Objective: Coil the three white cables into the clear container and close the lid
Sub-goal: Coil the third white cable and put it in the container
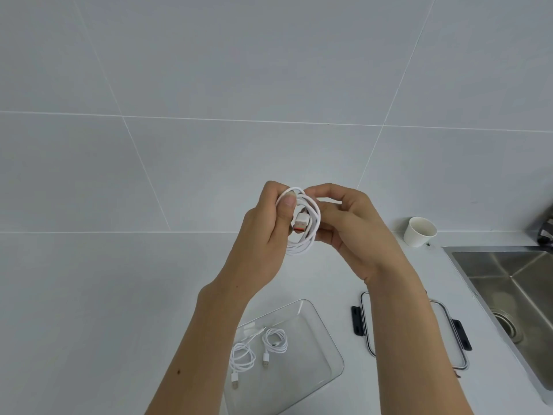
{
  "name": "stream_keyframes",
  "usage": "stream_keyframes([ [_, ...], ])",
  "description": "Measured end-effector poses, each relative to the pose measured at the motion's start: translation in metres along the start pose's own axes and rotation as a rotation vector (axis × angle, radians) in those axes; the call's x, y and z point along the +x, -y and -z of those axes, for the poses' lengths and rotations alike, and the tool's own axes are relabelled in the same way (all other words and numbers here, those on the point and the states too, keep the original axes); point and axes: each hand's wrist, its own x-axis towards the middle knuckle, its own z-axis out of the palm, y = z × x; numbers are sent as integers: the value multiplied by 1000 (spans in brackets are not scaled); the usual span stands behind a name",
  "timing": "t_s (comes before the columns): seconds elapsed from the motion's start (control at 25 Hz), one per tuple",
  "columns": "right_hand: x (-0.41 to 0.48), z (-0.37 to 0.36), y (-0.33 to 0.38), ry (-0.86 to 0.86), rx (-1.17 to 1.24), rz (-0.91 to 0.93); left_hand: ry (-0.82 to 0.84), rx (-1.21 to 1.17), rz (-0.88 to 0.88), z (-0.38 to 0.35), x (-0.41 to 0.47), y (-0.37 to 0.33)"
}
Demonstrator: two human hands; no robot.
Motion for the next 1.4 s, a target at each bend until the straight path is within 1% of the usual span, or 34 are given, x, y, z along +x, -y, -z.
stream_keyframes([
  [0.12,-1,-7,0,28,81,-46,-46,45,-10,2,2,2],
  [0.2,-3,-9,3,79,77,-50,-62,73,-21,4,3,2],
  [0.28,-5,-9,5,107,-32,-44,-60,52,-17,5,2,1],
  [0.36,-6,-7,7,90,-148,-38,-55,44,-13,6,1,1],
  [0.48,-7,-4,10,76,-263,-37,-63,98,-10,6,0,4],
  [0.6,-8,1,9,76,-480,-31,-59,125,19,5,0,8],
  [0.68,-10,6,10,52,-635,-15,-37,133,35,6,0,12],
  [0.76,-11,11,12,-15,-722,12,-17,144,29,8,0,17],
  [0.92,-15,16,16,-167,-694,124,3,130,35,11,1,21],
  [1.08,-13,16,15,-247,-608,237,4,80,18,10,2,16],
  [1.2,-7,14,11,-303,-573,329,-53,5,-4,8,3,11],
  [1.32,-1,11,1,-323,-627,363,-112,-90,-14,5,3,9],
  [1.4,2,10,-8,-330,-673,377,-139,-112,-14,4,4,9],
])
